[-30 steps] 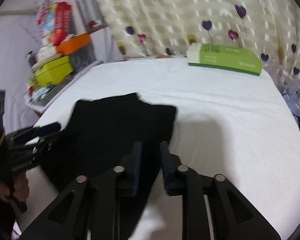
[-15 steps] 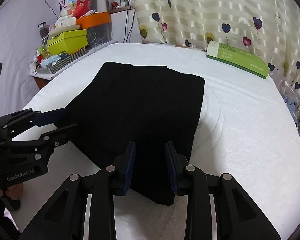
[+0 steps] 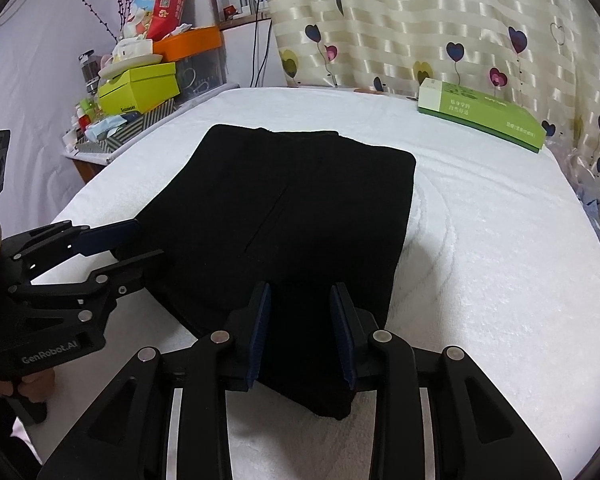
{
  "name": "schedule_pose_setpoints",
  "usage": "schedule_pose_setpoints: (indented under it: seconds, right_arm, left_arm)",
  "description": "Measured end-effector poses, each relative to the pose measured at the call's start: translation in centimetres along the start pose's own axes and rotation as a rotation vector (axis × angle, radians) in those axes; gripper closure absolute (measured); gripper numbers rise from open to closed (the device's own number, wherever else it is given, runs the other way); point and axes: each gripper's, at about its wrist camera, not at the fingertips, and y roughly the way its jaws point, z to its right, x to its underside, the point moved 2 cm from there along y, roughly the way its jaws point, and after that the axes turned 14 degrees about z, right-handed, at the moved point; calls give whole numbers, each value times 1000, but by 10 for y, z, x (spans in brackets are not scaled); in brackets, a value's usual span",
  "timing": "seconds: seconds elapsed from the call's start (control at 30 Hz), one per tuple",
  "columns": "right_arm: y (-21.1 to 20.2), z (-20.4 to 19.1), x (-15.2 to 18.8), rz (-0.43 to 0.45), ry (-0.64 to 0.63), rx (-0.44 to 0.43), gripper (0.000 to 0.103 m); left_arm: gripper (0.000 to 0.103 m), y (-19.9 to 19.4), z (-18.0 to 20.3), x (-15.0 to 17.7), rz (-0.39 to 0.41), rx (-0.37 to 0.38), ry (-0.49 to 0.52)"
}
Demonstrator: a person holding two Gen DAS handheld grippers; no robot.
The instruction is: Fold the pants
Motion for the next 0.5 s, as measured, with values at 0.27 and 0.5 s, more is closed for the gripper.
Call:
schedule_pose_setpoints:
  seconds: [0.27,0.5]
  right_arm:
    - [-29,-14,-4,35,-41,19,71]
    - [-39,-25,4,42,-55,-4,71]
  left_arm:
    - [53,-19,7,-5,12,-30,2]
    - [53,-37,5,0,18,-37,-30]
